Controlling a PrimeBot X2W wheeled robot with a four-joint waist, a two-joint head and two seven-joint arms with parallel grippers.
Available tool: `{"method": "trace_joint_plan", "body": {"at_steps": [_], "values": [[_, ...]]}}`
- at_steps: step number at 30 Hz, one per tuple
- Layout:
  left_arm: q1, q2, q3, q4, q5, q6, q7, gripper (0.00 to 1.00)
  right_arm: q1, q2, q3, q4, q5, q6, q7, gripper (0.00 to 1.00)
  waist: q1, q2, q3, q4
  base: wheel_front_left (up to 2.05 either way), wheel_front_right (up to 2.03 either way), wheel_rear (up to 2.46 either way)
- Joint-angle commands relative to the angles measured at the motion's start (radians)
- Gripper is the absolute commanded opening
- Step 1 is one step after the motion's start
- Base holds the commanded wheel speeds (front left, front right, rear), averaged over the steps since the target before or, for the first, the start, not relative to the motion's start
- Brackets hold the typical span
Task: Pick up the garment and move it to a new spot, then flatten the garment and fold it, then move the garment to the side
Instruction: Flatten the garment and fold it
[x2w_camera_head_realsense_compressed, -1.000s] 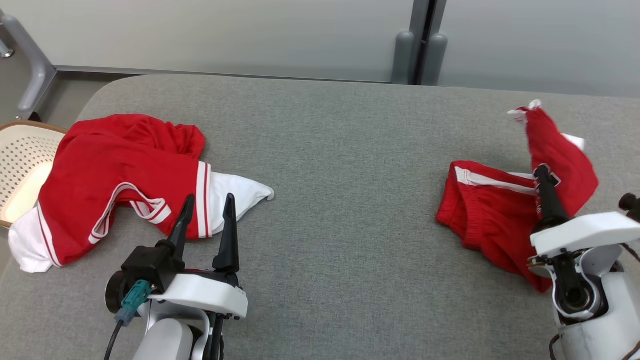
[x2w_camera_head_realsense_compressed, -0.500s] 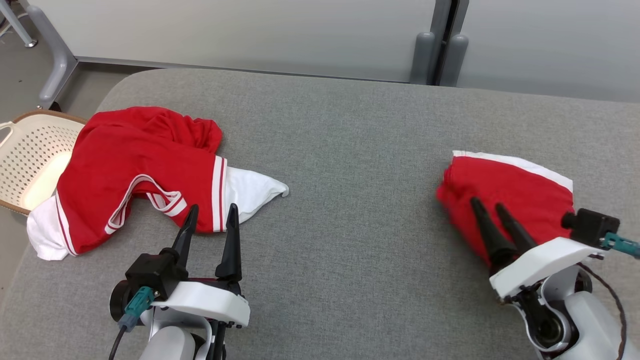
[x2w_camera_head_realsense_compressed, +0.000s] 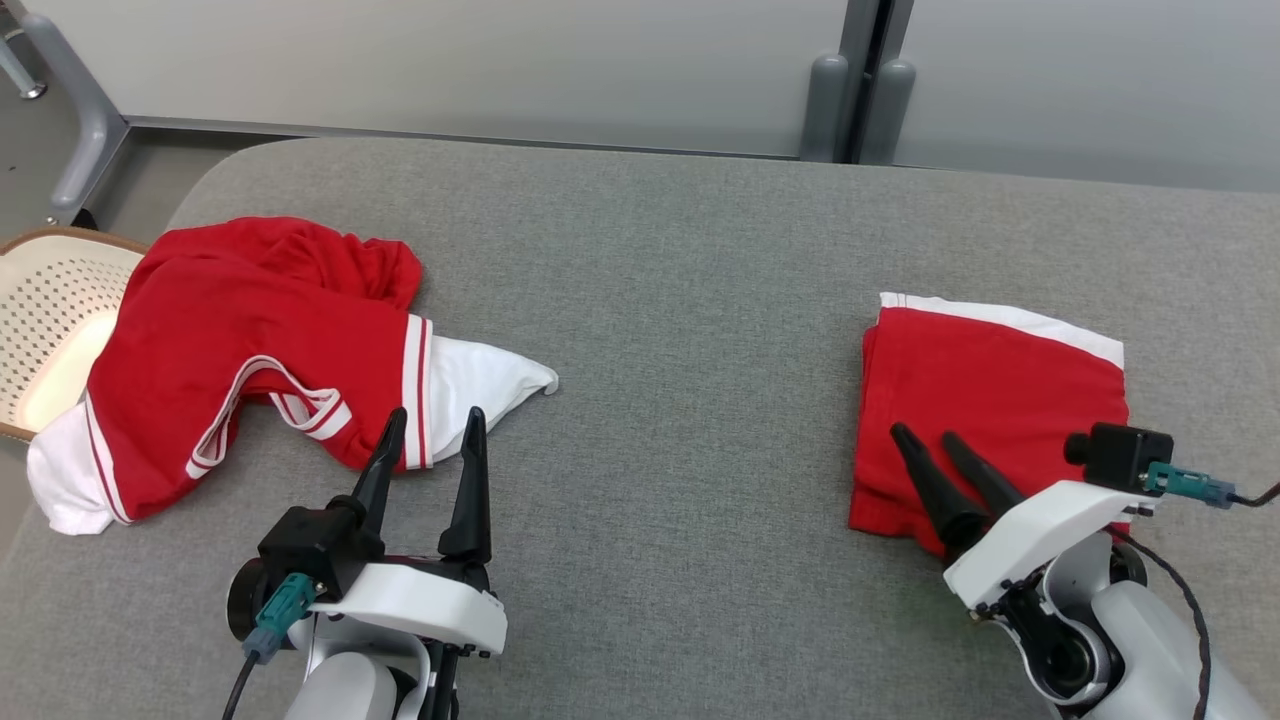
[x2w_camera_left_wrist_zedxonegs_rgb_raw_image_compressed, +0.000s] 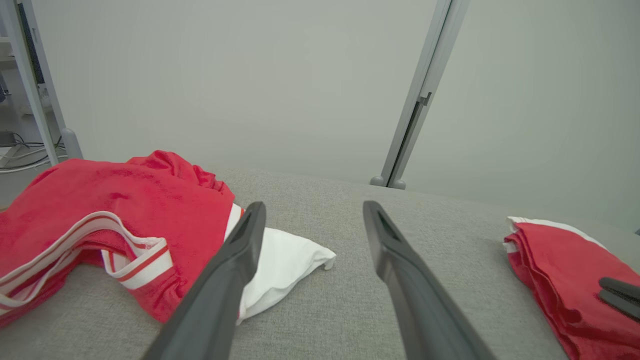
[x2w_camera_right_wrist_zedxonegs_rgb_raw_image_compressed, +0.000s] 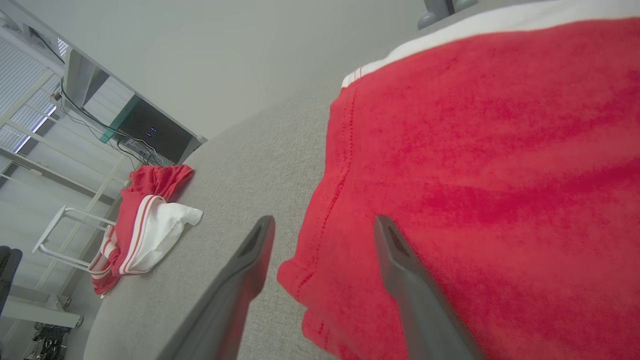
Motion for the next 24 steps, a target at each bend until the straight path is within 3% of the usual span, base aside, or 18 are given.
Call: {"method": "trace_joint_plan", "body": {"at_steps": [1,6,15,18,24], "values": [[-0.007,0.004,0.005,-0.005,0.007,-0.002,0.000,1.00,-0.014,-0.015,-0.004,-0.007,0.004,0.000,-0.025,1.00,0.0000,0.0000,-0.001,-0.013,0.00,0.00,0.00],[-0.010,0.004,0.009,-0.013,0.010,-0.004,0.000,1.00,-0.030,-0.054,-0.022,-0.030,-0.041,0.000,-0.112,1.00,0.0000,0.0000,-0.007,-0.038,0.00,0.00,0.00],[-0.021,0.004,0.022,-0.063,0.019,-0.013,0.000,1.00,-0.012,-0.101,-0.115,-0.021,-0.311,0.000,-0.306,1.00,0.0000,0.0000,-0.013,-0.102,0.00,0.00,0.00],[-0.022,0.004,0.026,-0.079,0.029,-0.010,0.000,1.00,0.012,-0.084,-0.188,-0.058,-0.433,0.000,-0.323,1.00,0.0000,0.0000,-0.008,-0.121,0.00,0.00,0.00],[-0.006,0.004,0.022,-0.089,0.055,-0.002,0.000,1.00,0.117,0.027,-0.368,-0.220,-0.638,0.000,-0.326,1.00,0.0000,0.0000,0.003,-0.155,0.00,0.00,0.00]]}}
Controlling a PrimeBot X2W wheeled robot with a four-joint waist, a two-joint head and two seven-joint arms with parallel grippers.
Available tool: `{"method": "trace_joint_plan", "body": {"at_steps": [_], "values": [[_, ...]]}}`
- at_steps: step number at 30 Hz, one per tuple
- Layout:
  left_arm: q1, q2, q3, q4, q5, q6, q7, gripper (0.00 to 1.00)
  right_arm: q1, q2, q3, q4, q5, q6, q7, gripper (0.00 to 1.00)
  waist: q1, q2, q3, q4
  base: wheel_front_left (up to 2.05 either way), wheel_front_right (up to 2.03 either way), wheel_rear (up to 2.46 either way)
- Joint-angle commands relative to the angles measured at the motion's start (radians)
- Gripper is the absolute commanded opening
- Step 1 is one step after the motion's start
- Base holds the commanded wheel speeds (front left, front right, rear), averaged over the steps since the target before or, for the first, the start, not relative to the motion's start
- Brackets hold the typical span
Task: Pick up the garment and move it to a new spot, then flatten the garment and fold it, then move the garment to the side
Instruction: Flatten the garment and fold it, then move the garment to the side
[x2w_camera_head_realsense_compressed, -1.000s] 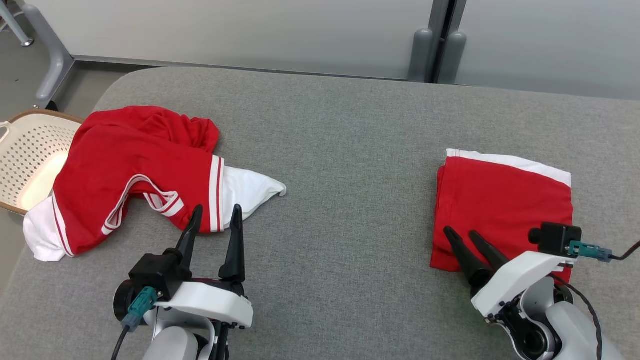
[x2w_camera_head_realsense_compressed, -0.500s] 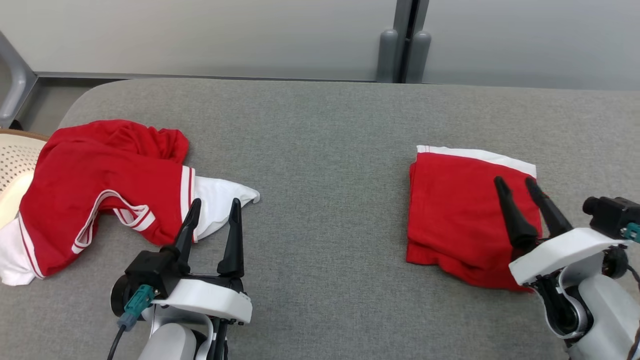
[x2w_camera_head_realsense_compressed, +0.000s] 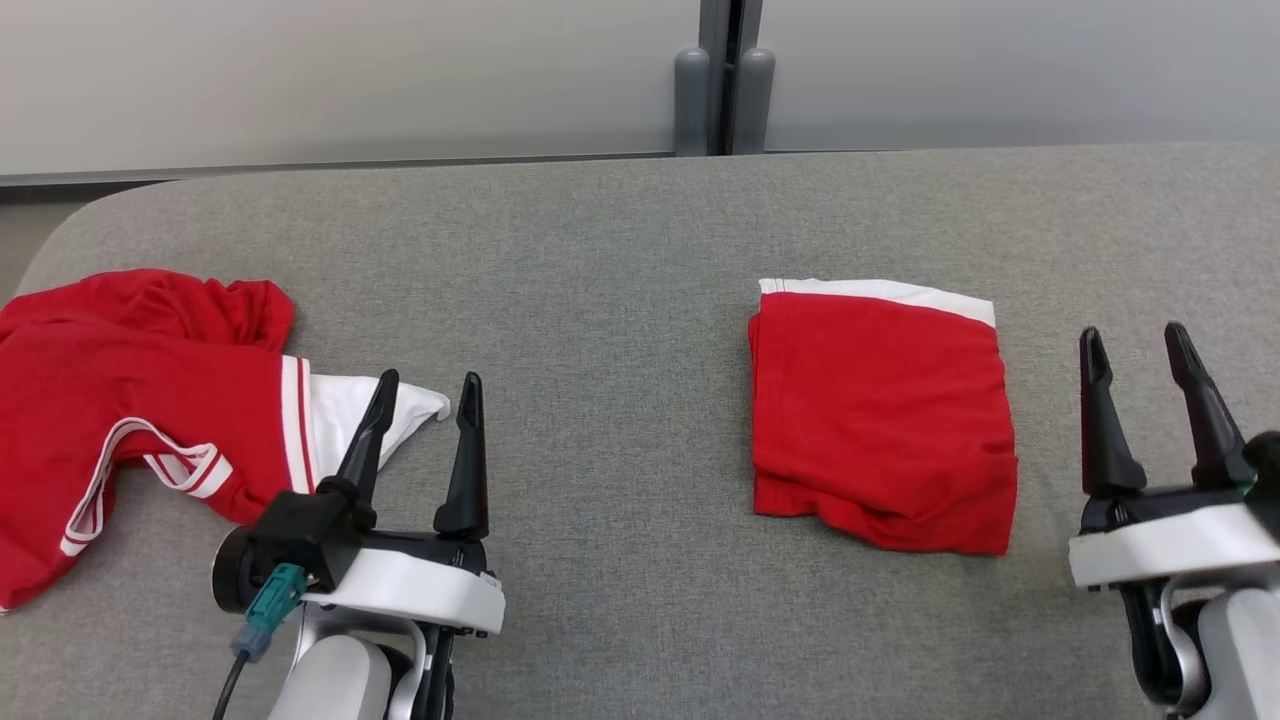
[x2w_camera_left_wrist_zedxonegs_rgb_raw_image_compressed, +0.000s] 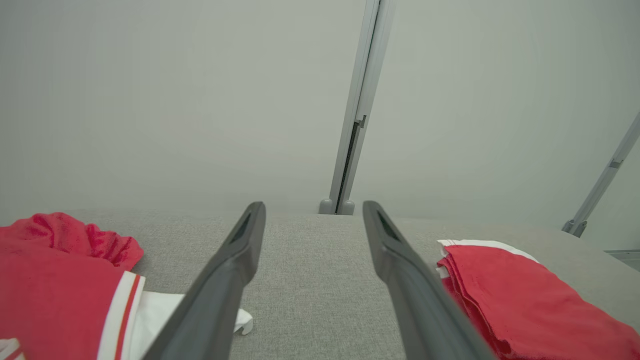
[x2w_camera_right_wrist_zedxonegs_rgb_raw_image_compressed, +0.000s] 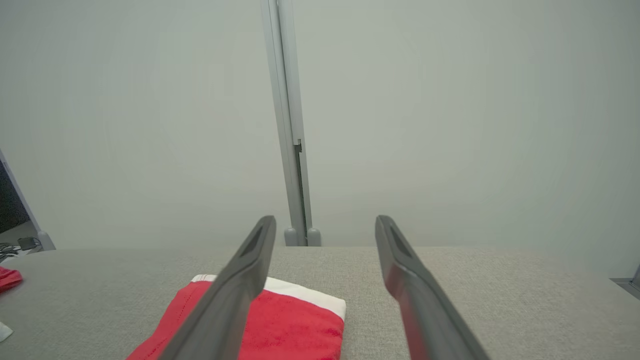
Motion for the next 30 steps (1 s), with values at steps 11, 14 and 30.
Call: {"method": "trace_joint_plan", "body": {"at_steps": [11,14,30], "values": [[0.017,0.004,-0.023,0.025,0.088,0.023,0.000,1.00,0.121,0.123,-0.113,-0.072,-0.179,0.000,-0.005,1.00,0.0000,0.0000,0.010,-0.023,0.00,0.00,0.00],[0.020,0.004,-0.026,0.025,0.079,0.026,0.000,1.00,0.116,0.133,-0.122,-0.065,-0.183,0.000,-0.005,1.00,0.0000,0.0000,0.013,-0.021,0.00,0.00,0.00],[-0.021,0.004,-0.053,0.029,0.055,0.007,0.000,1.00,-0.004,0.127,-0.096,0.158,0.039,0.000,0.052,1.00,0.0000,0.0000,0.084,0.025,0.00,0.00,0.00]]}}
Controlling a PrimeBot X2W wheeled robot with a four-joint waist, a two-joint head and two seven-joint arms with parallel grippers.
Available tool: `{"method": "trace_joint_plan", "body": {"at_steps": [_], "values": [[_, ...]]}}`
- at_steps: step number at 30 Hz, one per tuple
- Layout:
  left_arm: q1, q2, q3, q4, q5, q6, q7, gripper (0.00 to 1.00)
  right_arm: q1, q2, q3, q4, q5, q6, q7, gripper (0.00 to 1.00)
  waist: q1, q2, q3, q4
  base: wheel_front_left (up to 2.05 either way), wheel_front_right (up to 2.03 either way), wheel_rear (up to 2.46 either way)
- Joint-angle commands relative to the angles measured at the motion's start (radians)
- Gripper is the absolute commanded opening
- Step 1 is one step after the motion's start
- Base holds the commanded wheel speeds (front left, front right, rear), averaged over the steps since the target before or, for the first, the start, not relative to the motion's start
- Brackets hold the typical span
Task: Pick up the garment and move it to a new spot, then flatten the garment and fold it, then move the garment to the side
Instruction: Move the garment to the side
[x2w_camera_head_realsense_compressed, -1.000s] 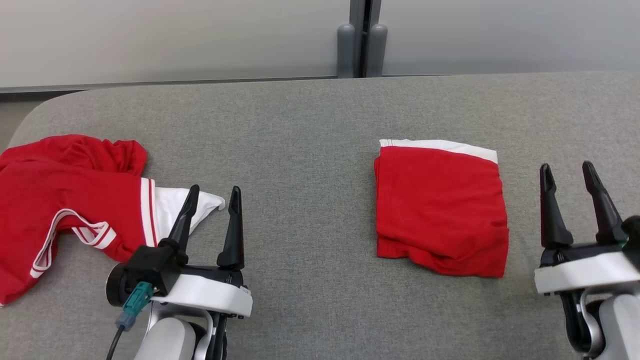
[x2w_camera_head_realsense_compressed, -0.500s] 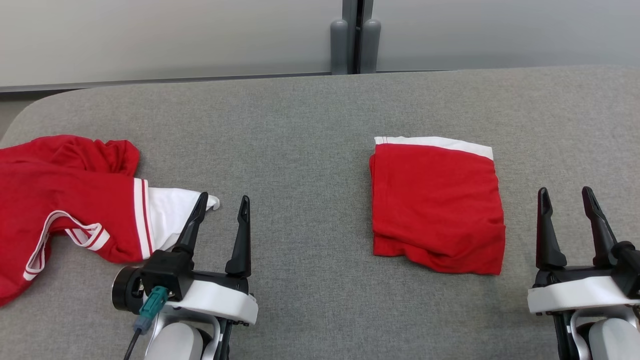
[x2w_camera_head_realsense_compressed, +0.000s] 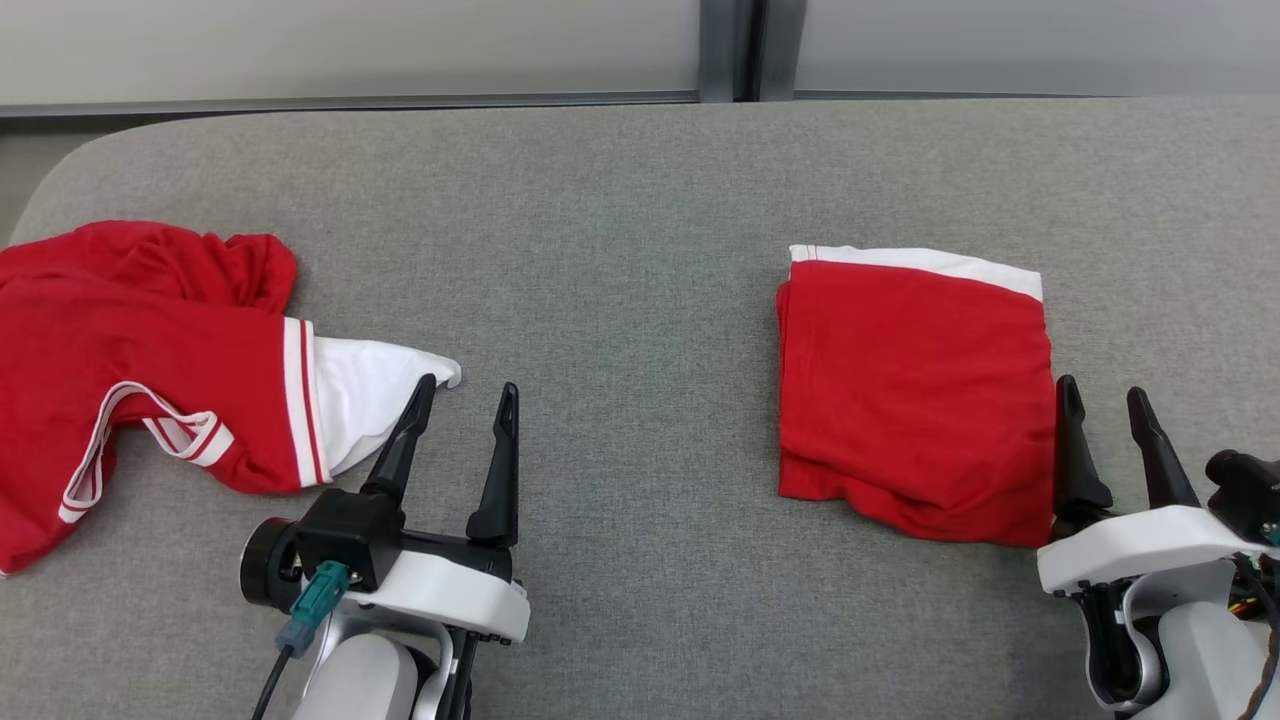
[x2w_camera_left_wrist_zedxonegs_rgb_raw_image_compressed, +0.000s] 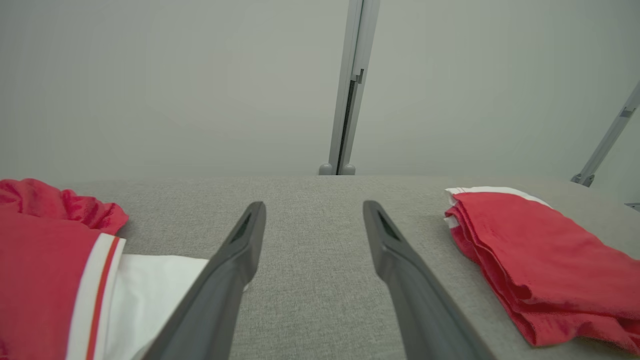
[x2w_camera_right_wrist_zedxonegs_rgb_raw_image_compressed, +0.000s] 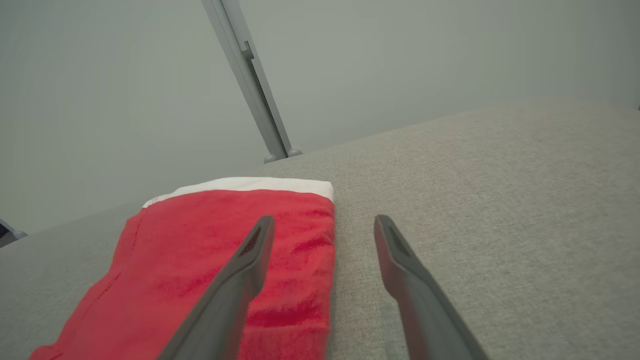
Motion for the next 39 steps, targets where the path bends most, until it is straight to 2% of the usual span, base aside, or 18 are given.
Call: {"method": "trace_joint_plan", "body": {"at_steps": [1,11,12,13,14,21,26,30,31,37,38,39], "values": [[-0.014,0.004,0.000,0.002,-0.006,-0.004,0.000,1.00,-0.015,-0.004,-0.001,0.018,0.017,0.000,0.013,1.00,0.0000,-0.0001,0.011,0.012,0.00,0.00,0.00],[-0.032,0.004,-0.008,0.006,-0.004,-0.009,0.000,1.00,-0.085,-0.010,0.023,0.155,0.160,0.000,0.088,1.00,0.0000,-0.0001,0.042,0.048,0.00,0.00,0.00],[-0.032,0.004,-0.007,0.007,-0.003,-0.009,0.000,1.00,-0.089,-0.013,0.031,0.165,0.164,0.000,0.087,0.73,0.0000,-0.0001,0.043,0.048,0.00,0.00,0.00],[-0.031,0.004,-0.006,0.007,-0.001,-0.008,0.000,1.00,-0.093,-0.017,0.039,0.173,0.162,0.000,0.082,0.34,0.0000,-0.0001,0.042,0.047,0.00,0.00,0.00],[-0.030,0.004,-0.004,0.008,0.000,-0.008,0.000,1.00,-0.097,-0.021,0.045,0.181,0.156,0.000,0.073,0.00,0.0000,-0.0001,0.041,0.046,0.00,0.00,0.00],[-0.025,0.004,0.001,0.007,0.011,-0.010,0.000,1.00,-0.142,-0.074,0.104,0.216,0.048,0.000,-0.003,0.00,0.0000,-0.0001,0.030,0.001,0.00,0.00,0.00],[-0.047,0.004,-0.004,-0.001,0.028,-0.019,0.000,1.00,-0.201,-0.146,0.158,0.217,-0.071,0.000,-0.026,0.00,0.0000,-0.0001,0.048,-0.051,0.00,0.00,0.00],[-0.076,0.004,-0.014,-0.010,0.059,-0.035,0.000,1.00,-0.264,-0.220,0.211,0.202,-0.143,0.000,-0.030,0.00,0.0000,-0.0001,0.088,-0.100,0.00,0.00,0.00],[-0.096,0.004,-0.021,-0.015,0.073,-0.042,0.000,1.00,-0.296,-0.261,0.237,0.191,-0.161,0.000,-0.032,0.00,0.0000,-0.0001,0.116,-0.125,0.00,0.00,0.00],[-0.168,0.004,-0.040,-0.036,0.098,-0.061,0.000,1.00,-0.383,-0.413,0.316,0.176,-0.217,0.000,-0.038,0.00,0.0000,-0.0001,0.219,-0.194,0.00,0.00,0.00],[-0.168,0.004,-0.040,-0.036,0.098,-0.061,0.000,1.00,-0.383,-0.413,0.316,0.176,-0.217,0.000,-0.038,0.00,0.0000,-0.0001,0.219,-0.194,0.00,0.00,0.00],[-0.178,0.004,-0.044,-0.039,0.104,-0.065,0.000,1.00,-0.394,-0.441,0.325,0.183,-0.225,0.000,-0.038,0.00,0.0000,-0.0001,0.233,-0.203,0.00,0.00,0.00]]}}
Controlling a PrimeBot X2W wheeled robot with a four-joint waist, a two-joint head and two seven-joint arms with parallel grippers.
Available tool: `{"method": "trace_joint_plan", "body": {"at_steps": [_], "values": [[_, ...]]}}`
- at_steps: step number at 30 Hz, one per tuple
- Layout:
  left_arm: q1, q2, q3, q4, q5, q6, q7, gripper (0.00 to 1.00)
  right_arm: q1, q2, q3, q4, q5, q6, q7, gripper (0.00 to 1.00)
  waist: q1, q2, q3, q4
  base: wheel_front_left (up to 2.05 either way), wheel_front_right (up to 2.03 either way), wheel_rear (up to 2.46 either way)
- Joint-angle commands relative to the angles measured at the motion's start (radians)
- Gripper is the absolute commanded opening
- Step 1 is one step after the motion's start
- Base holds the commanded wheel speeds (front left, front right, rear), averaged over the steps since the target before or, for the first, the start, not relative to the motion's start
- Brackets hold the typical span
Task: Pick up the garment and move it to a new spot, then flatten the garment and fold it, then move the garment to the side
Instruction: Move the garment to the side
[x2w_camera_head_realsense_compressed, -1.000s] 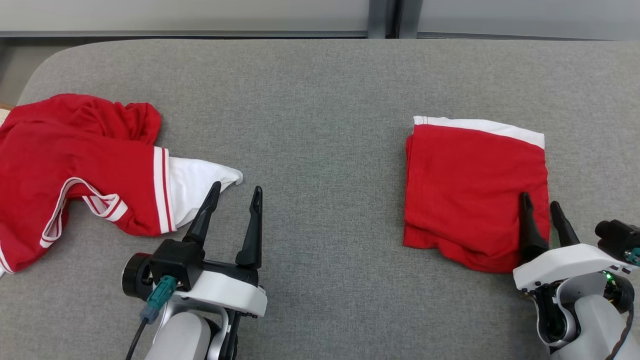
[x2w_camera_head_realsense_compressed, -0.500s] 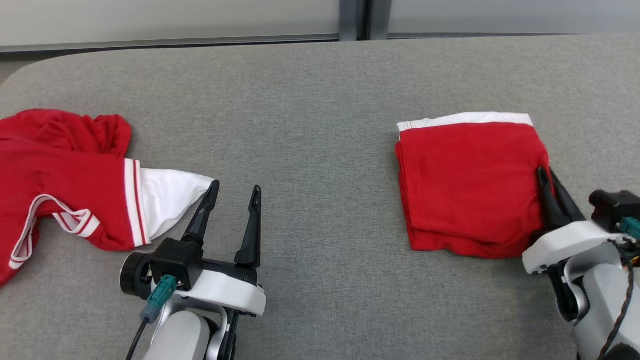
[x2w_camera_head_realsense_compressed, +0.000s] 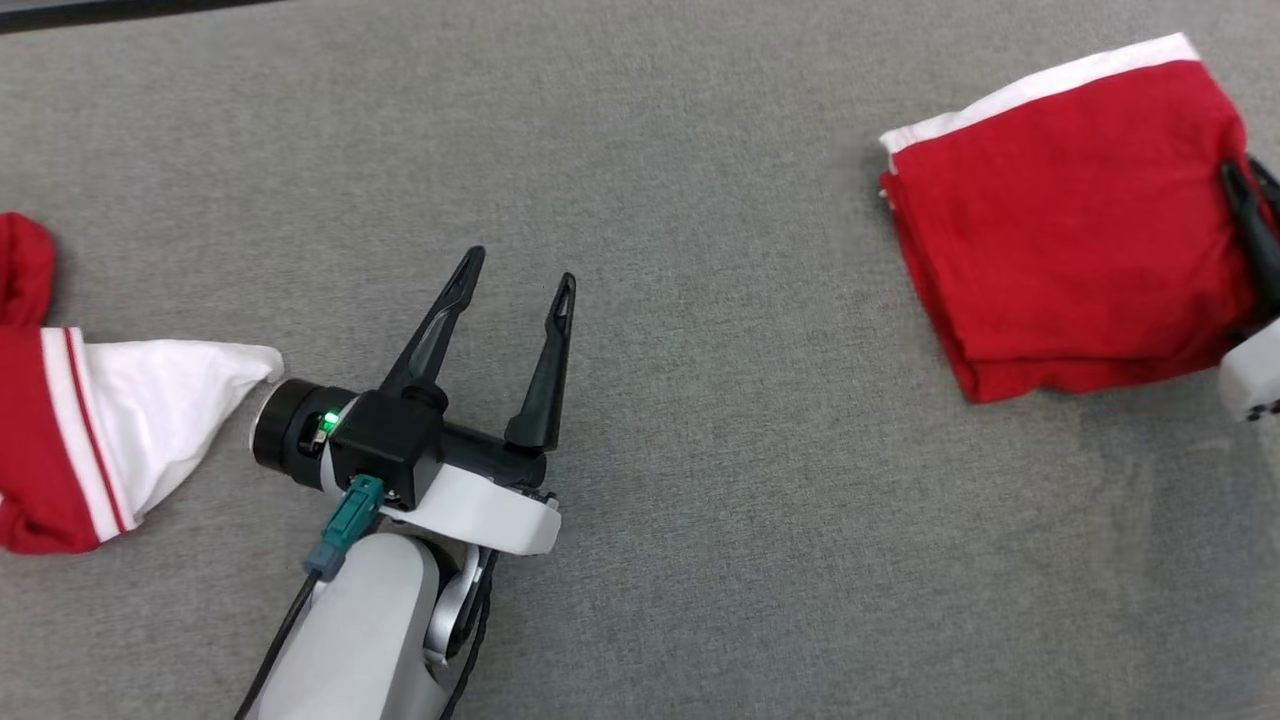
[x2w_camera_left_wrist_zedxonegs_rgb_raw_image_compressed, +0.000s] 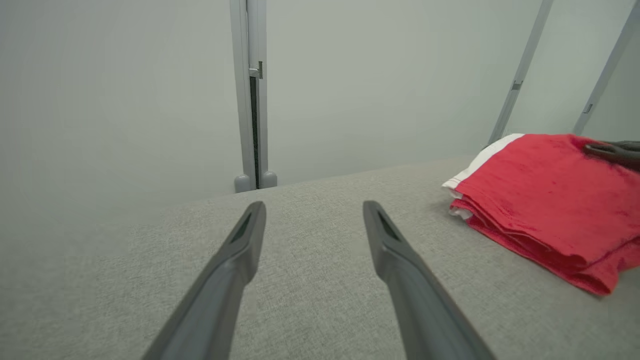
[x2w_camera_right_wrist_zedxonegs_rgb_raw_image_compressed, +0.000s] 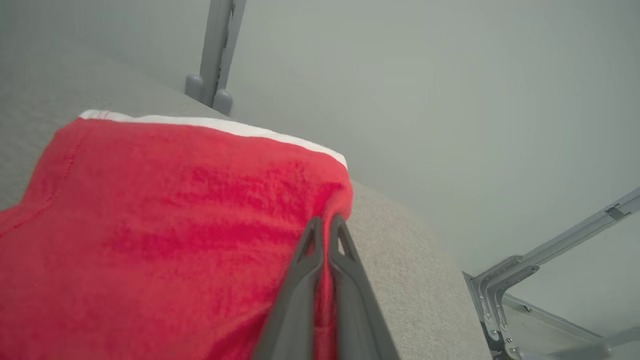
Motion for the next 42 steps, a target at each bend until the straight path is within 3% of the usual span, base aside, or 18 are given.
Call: {"method": "trace_joint_plan", "body": {"at_steps": [1,7,14,20,25,26,27,35,42], "values": [[-0.017,0.004,0.000,-0.004,0.007,-0.007,0.000,1.00,-0.016,-0.016,0.000,0.007,-0.004,-0.001,-0.004,0.00,0.0000,-0.0001,0.054,-0.046,0.00,0.00,0.00],[-0.061,0.005,-0.001,-0.005,0.050,-0.031,0.000,1.00,-0.085,-0.131,-0.020,0.055,-0.004,-0.001,-0.013,0.00,0.0000,-0.0001,0.135,-0.079,0.00,0.00,0.00],[-0.100,0.008,0.021,-0.023,0.077,-0.053,0.001,1.00,-0.130,-0.197,-0.053,0.106,-0.029,-0.001,-0.017,0.00,0.0000,-0.0001,0.197,-0.078,0.00,0.00,0.00],[-0.104,0.010,0.035,-0.029,0.090,-0.060,0.002,1.00,-0.151,-0.218,-0.121,0.160,-0.070,-0.001,-0.018,0.00,0.0000,-0.0001,0.209,-0.068,0.00,0.00,0.00],[-0.095,0.010,0.041,-0.028,0.089,-0.064,0.001,1.00,-0.154,-0.193,-0.185,0.220,-0.105,-0.001,-0.009,0.00,0.0000,-0.0001,0.199,-0.061,0.00,0.00,0.00],[-0.093,0.010,0.041,-0.027,0.088,-0.064,0.001,1.00,-0.155,-0.190,-0.193,0.230,-0.108,-0.001,-0.010,0.40,0.0000,-0.0001,0.196,-0.059,0.00,0.00,0.00],[-0.091,0.009,0.040,-0.026,0.086,-0.065,0.001,1.00,-0.158,-0.186,-0.202,0.237,-0.108,-0.001,-0.011,1.00,0.0000,-0.0001,0.192,-0.058,0.00,0.00,0.00],[-0.081,0.005,0.030,-0.020,0.063,-0.056,0.000,1.00,-0.161,-0.135,-0.267,0.239,-0.109,-0.001,-0.018,1.00,0.0000,-0.0001,0.132,-0.037,0.00,0.00,0.00],[-0.043,0.004,0.010,-0.014,0.004,-0.019,0.000,1.00,-0.056,-0.032,-0.310,0.036,-0.023,-0.001,-0.020,1.00,0.0000,-0.0001,0.022,0.013,0.00,0.00,0.00]]}}
